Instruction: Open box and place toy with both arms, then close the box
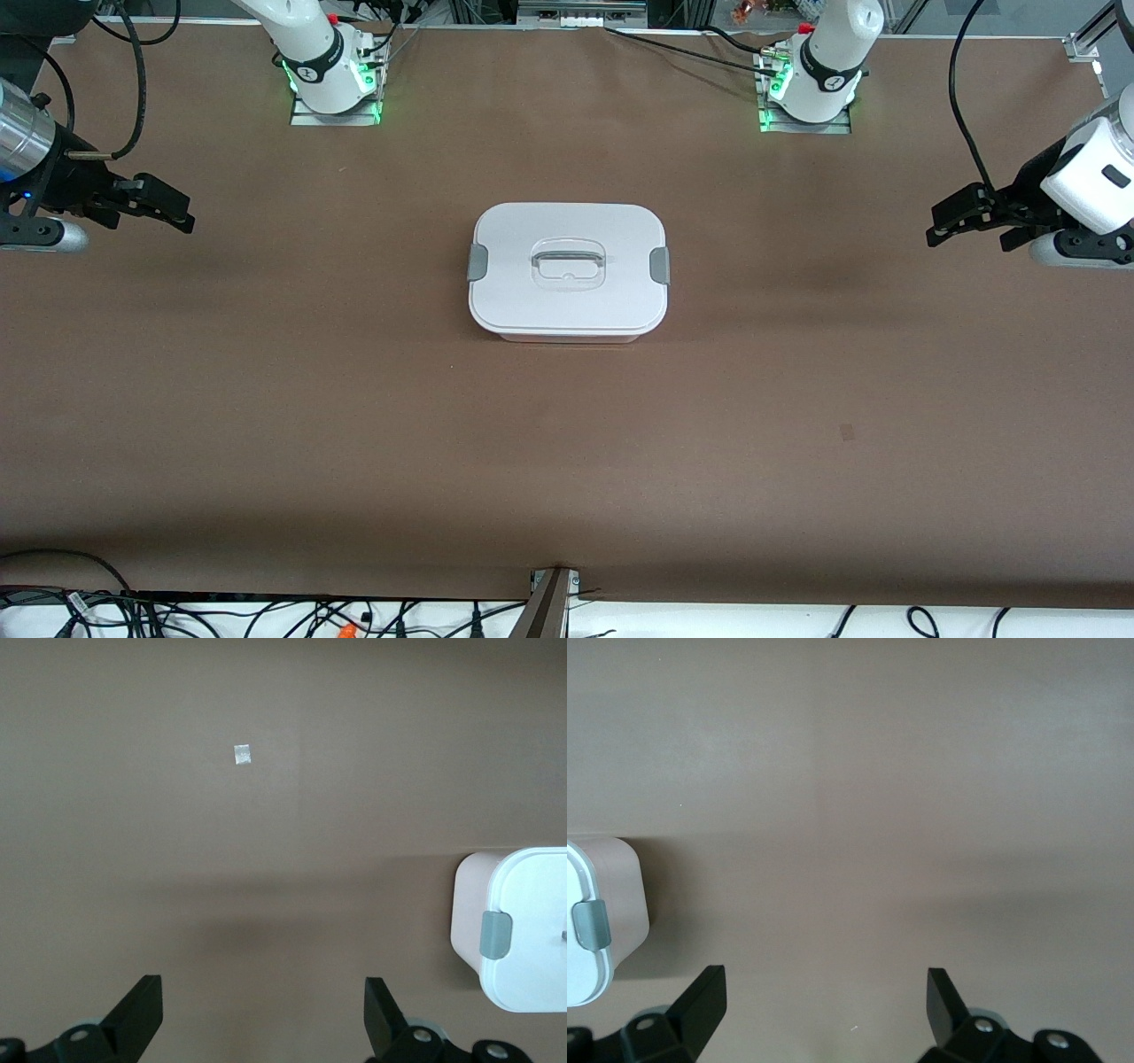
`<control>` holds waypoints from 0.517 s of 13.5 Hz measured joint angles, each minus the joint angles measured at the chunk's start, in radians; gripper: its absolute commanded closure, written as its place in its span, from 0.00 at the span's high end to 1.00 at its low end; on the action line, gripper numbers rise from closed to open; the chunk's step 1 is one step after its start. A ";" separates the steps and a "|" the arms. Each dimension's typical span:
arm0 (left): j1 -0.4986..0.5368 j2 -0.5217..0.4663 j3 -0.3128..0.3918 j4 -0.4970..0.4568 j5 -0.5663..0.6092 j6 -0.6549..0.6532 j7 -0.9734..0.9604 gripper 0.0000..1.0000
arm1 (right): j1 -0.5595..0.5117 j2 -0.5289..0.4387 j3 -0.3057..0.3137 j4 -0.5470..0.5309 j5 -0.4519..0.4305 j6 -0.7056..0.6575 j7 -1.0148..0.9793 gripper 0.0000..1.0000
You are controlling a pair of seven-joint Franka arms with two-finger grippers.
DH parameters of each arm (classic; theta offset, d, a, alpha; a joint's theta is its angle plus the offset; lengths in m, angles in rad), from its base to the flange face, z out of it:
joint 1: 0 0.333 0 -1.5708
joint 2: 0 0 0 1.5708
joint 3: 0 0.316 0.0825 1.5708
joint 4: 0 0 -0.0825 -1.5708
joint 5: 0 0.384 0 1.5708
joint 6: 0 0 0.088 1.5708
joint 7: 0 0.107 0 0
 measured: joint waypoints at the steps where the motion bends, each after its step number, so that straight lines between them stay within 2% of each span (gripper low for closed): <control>1: -0.001 0.000 -0.001 -0.003 0.001 -0.001 -0.010 1.00 | 0.000 0.000 0.000 0.000 0.000 0.000 0.000 1.00; 3: 0.006 0.004 -0.006 -0.018 0.002 -0.001 -0.011 1.00 | 0.000 0.000 0.000 0.000 0.000 -0.001 0.000 1.00; 7: 0.083 0.006 -0.076 -0.030 0.003 -0.001 -0.007 1.00 | 0.000 0.000 0.000 0.000 0.000 -0.001 0.000 1.00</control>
